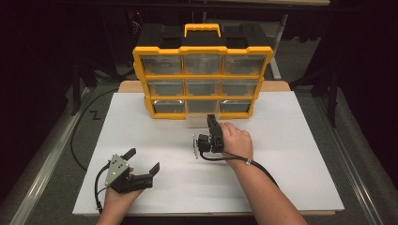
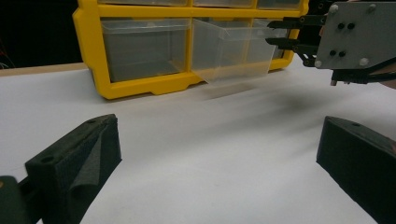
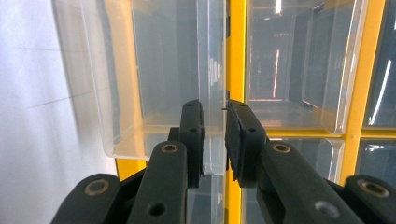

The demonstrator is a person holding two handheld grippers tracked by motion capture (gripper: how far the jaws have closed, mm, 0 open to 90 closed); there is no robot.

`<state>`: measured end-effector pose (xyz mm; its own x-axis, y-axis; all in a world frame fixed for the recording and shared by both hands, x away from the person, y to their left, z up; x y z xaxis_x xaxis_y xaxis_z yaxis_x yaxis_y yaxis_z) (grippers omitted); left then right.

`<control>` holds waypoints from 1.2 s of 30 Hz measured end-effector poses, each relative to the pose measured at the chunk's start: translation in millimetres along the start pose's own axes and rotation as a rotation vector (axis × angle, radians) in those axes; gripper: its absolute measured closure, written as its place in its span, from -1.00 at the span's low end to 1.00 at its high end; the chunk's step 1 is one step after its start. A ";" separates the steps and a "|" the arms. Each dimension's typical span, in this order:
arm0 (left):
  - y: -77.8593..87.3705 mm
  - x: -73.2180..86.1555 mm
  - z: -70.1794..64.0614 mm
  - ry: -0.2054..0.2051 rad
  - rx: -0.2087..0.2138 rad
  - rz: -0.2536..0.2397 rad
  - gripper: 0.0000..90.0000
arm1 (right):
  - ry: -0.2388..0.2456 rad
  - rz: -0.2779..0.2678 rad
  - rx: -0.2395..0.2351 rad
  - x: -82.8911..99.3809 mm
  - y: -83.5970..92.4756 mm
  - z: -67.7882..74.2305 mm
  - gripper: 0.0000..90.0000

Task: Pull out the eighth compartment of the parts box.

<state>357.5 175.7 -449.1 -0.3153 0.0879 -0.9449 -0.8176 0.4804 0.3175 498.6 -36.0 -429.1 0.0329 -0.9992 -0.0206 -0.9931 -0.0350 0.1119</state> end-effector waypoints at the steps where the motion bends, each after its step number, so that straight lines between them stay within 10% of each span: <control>1: -0.1 0.2 0.0 -0.003 0.001 0.003 -0.99 | 0.001 -0.001 -0.002 -0.2 0.8 0.2 0.76; 36: 0.0 -1.2 -2.1 -0.005 0.007 -0.001 -0.99 | 0.000 -0.021 -0.002 1.0 20.0 3.1 0.75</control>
<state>356.9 173.7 -447.8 -0.3121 0.0917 -0.9456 -0.8146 0.4863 0.3160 478.4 -37.7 -429.9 0.0534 -0.9983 -0.0227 -0.9920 -0.0556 0.1135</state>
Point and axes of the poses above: each handheld gripper's, and its own axes: y roughly backward along the jaws, x roughly out of its underside, z roughly to its left, the point moved 9 cm from there along -y, roughly forward along the jaws, and after that the axes turned 6 degrees about z, right-handed, at the moved point
